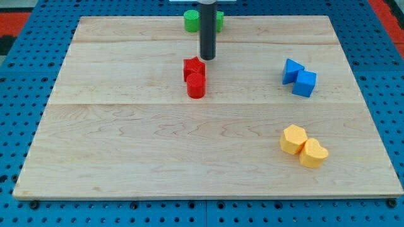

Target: Place your arm diagonal to the red circle

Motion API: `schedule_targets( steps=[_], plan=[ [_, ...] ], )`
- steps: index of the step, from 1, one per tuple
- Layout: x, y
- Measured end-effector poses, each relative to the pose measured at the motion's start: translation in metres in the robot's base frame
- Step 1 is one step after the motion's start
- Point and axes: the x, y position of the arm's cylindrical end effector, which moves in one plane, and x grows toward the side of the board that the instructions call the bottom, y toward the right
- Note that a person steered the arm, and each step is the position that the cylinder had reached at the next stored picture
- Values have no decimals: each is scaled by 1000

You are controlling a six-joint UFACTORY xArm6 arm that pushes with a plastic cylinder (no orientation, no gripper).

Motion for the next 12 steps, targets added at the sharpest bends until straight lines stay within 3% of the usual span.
schedule_targets(
  steps=[2, 5, 7, 9, 12],
  plan=[
    [24, -60],
    [-16, 5],
    [-30, 14],
    [-31, 117],
    [-35, 134]
  ],
)
